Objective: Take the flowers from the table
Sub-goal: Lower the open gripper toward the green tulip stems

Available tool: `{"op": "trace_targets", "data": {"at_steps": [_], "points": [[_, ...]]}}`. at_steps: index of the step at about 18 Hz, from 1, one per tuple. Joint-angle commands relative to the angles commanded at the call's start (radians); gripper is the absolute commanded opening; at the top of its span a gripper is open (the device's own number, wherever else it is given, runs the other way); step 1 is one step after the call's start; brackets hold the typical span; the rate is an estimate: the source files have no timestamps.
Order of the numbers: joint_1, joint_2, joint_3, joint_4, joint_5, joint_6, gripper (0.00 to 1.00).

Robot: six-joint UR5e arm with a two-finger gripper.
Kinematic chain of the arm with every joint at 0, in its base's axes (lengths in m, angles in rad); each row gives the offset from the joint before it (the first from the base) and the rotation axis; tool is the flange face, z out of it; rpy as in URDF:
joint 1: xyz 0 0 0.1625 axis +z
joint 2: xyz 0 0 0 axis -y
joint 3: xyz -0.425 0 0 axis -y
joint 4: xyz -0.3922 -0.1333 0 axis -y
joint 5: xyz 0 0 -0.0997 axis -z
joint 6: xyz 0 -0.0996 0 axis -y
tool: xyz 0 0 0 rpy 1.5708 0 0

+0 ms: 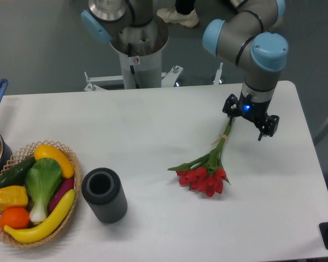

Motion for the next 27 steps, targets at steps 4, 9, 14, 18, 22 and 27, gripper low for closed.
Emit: {"op": "trace_targets", "data": {"at_steps": [4, 9, 14, 18, 22, 27], "points": [[0.002, -0.002, -0.003, 0.0, 0.0, 0.0, 1.0], [0.002, -0.003, -0.028, 0.0, -0.003, -0.006, 1.0], [-0.012, -0.015, -0.086, 0.066, 0.0, -0.015, 1.0], [-0.035, -0.074, -0.074, 0.095, -0.002, -0.018, 1.0], [-0.072, -0.116, -0.068, 0.097, -0.005, -0.101, 1.0], [-0.095, -0.14, -0.057, 0.095, -0.003, -0.158, 1.0]]}}
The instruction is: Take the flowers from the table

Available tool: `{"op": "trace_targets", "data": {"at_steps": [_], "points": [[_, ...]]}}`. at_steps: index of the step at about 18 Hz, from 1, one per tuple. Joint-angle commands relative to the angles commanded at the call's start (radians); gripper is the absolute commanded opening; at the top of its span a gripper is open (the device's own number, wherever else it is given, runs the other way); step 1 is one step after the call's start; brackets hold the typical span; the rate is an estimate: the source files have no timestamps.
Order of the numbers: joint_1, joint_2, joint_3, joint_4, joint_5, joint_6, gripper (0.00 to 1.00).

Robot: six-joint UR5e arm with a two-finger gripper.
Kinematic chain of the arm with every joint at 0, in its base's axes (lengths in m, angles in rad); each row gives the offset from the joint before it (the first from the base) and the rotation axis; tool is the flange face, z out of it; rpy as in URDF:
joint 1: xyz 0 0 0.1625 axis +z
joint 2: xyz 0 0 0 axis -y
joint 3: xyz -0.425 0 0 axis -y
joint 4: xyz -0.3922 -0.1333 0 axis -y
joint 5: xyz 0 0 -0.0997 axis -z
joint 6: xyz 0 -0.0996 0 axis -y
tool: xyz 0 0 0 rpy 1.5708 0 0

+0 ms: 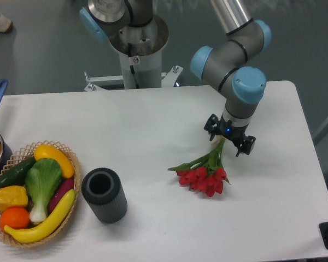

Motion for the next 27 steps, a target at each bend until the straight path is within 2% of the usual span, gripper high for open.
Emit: {"op": "trace_targets", "data": {"at_steps": [5, 6, 7, 10, 15, 17, 24, 27], "points": [[-0.012, -0.028, 0.032, 0.0, 0.0, -0.002, 0.99], [-0.014, -0.028, 0.034, 0.0, 0.0, -0.002, 0.89], [-0.014, -0.028, 0.034, 0.0, 0.0, -0.002, 0.72], [-0.014, -0.028, 0.032, 0.002, 0.0, 0.001, 0.32], [-0.014, -0.023, 0.029, 0.002, 0.003, 0.0, 0.14], [-0.014, -0.017, 0.023, 0.0, 0.005, -0.002, 0.02], [0.008, 0.077, 0.04, -0.015, 0.018, -0.012, 0.0], [0.021, 0.089, 0.075, -0.017, 0.023, -0.014, 0.0]]}}
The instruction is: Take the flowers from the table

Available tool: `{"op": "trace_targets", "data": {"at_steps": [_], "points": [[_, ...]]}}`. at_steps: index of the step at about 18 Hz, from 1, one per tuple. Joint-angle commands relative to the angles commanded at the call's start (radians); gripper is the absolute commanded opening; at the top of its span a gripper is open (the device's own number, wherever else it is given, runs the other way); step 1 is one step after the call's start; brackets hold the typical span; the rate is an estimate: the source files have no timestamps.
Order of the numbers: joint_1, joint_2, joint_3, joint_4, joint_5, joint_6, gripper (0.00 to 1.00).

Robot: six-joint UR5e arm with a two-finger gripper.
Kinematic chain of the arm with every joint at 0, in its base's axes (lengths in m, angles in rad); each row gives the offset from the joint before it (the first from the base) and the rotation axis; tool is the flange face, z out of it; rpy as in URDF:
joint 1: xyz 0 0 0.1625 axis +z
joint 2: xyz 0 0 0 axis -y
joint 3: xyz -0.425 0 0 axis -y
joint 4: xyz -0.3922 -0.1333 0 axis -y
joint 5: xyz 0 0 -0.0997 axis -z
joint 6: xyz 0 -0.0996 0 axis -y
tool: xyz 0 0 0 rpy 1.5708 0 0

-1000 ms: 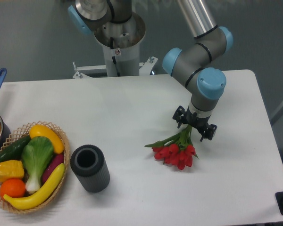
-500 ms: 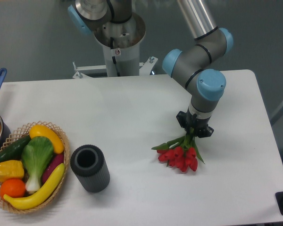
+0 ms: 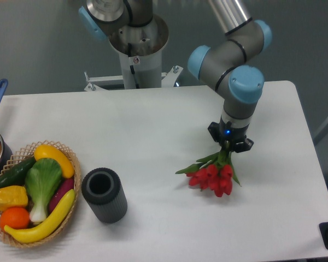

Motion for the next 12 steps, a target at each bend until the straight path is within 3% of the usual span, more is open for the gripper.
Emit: {"op": "trace_targets", "data": {"at_steps": [2, 6, 9, 12], "points": [[0.015, 0.003, 0.023, -0.03, 0.002, 0.0, 0.0], [0.038, 0.008, 0.152, -0.216, 0.002, 0.005, 0.0], [0.037, 0.003, 0.221, -0.285, 0.003, 0.008, 0.0], [0.037, 0.002, 0.235, -0.301, 0.002, 0.011, 0.0]]}}
